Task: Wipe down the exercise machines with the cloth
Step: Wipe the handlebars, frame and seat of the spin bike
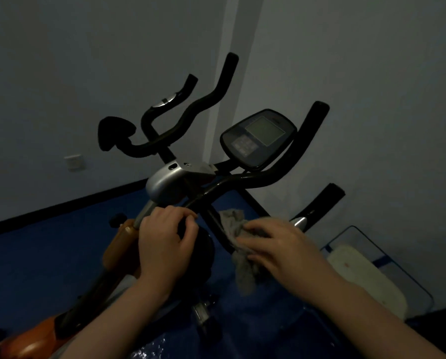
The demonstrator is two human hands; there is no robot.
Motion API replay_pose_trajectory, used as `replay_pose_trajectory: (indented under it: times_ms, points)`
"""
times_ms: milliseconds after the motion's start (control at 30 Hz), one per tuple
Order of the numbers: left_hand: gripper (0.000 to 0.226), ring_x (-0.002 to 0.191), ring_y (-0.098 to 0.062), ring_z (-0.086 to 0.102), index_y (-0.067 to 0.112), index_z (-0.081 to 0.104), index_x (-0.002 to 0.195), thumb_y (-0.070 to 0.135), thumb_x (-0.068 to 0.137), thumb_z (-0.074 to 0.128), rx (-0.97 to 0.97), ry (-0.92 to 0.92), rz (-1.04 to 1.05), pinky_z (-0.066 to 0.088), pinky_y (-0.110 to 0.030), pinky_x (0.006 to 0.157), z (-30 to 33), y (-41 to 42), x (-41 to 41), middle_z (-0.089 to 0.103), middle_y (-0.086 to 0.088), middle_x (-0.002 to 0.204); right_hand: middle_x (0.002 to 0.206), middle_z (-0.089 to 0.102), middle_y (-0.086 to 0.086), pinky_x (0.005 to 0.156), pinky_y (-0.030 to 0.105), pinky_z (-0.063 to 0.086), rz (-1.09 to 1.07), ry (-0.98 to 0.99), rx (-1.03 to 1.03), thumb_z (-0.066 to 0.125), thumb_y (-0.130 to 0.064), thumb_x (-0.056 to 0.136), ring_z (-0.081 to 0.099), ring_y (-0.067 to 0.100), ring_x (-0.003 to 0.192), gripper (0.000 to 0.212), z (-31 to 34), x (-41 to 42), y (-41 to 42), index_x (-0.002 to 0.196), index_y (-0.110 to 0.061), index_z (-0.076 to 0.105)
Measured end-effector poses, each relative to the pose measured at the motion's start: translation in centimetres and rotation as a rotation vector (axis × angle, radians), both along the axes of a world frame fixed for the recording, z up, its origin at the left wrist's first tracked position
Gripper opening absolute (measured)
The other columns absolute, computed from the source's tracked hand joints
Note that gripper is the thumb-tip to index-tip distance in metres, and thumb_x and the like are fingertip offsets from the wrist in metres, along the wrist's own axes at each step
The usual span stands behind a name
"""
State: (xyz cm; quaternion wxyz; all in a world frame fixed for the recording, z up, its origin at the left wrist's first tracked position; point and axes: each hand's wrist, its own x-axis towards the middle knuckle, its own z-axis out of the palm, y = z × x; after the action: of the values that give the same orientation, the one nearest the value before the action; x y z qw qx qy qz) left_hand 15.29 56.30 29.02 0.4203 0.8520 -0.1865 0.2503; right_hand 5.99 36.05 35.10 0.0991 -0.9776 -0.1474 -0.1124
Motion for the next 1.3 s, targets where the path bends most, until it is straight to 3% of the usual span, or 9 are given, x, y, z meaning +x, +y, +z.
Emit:
replay_pose_trajectory:
  times_ms: [133,367,500,600,767,1000,1067,1133,1300]
  points:
    - [0.022,0.074,-0.005,0.045,0.02,0.065,0.08,0.029,0.087,0.046,0.011,0.002,-0.012,0.026,-0.025,0.07,-0.2,-0.1,-0.1,0.062,0.01,0.077,0.097,0.063,-0.008,0.083,0.028,0.047,-0.176,0.048,0.319,0.059,-0.026,0.095,0.055,0.005,0.093,0.016,3.0,0.3,-1.1,0.102,-0.02,0.072]
    - [0.029,0.095,-0.004,0.057,0.03,0.067,0.101,0.047,0.085,0.05,-0.036,0.101,-0.121,0.04,-0.03,0.081,2.2,-0.6,0.0,0.064,0.019,0.098,0.085,0.065,-0.006,0.075,0.026,0.048,-0.185,0.065,0.529,0.054,-0.021,0.098,0.059,0.005,0.083,0.014,4.7,0.6,-0.8,0.095,-0.016,0.067]
    - [0.059,0.126,0.001,0.045,0.042,0.05,0.131,0.058,0.077,0.067,-0.088,0.364,-0.661,0.04,-0.028,0.105,6.4,-2.5,0.3,0.052,0.021,0.132,0.086,0.067,0.005,0.076,0.034,0.05,-0.156,0.142,0.654,0.053,-0.022,0.098,0.064,0.018,0.083,0.016,7.3,1.0,-0.9,0.095,-0.014,0.066]
    - [0.048,0.123,-0.006,0.053,0.034,0.057,0.126,0.036,0.081,0.074,-0.072,0.621,-0.93,0.044,-0.029,0.104,8.9,-4.0,-0.2,0.059,0.014,0.129,0.086,0.069,0.007,0.069,0.024,0.052,-0.147,0.21,0.847,0.051,-0.021,0.098,0.066,0.015,0.078,0.02,9.6,1.4,-1.1,0.097,-0.008,0.067]
    - [0.034,0.104,-0.025,0.068,0.007,0.064,0.113,0.029,0.089,0.06,-0.433,0.988,-0.878,0.054,-0.035,0.09,11.1,-4.5,-1.2,0.071,-0.011,0.11,0.108,0.066,0.011,0.076,0.025,0.057,-0.39,0.122,1.303,0.06,-0.024,0.093,0.067,0.018,0.092,0.026,9.6,2.6,-2.7,0.117,-0.013,0.061]
    - [0.034,0.087,-0.025,0.071,0.006,0.067,0.105,0.033,0.087,0.058,-0.783,1.281,-0.746,0.053,-0.035,0.08,12.1,-4.8,-1.1,0.072,-0.014,0.096,0.126,0.05,-0.011,0.093,0.022,0.046,-0.406,-0.063,0.941,0.063,-0.053,0.084,0.053,0.004,0.115,0.04,5.1,-0.5,-2.3,0.118,-0.032,0.054]
    - [0.034,0.082,-0.025,0.07,0.004,0.067,0.101,0.033,0.086,0.058,-0.789,1.333,-0.759,0.056,-0.034,0.075,12.1,-4.7,-1.0,0.071,-0.016,0.094,0.125,0.055,-0.014,0.098,0.019,0.042,-0.249,-0.126,0.907,0.065,-0.049,0.086,0.052,0.001,0.12,0.034,4.6,-1.7,-1.4,0.115,-0.031,0.058]
    - [0.035,0.079,-0.025,0.069,0.002,0.067,0.099,0.034,0.09,0.055,-0.75,1.374,-0.78,0.058,-0.032,0.072,11.9,-4.8,-1.0,0.07,-0.017,0.091,0.12,0.062,-0.013,0.096,0.022,0.048,-0.121,0.064,1.048,0.071,-0.039,0.083,0.057,0.004,0.116,0.041,4.2,-2.6,0.0,0.119,-0.026,0.057]
    - [0.032,0.081,-0.026,0.068,0.003,0.067,0.094,0.033,0.082,0.065,-0.626,1.369,-0.786,0.056,-0.036,0.078,11.0,-4.3,-0.7,0.069,-0.017,0.091,0.101,0.071,-0.006,0.083,0.027,0.054,-0.181,0.188,1.102,0.076,-0.023,0.075,0.067,0.009,0.098,0.032,3.6,-2.2,-0.2,0.105,-0.018,0.065]
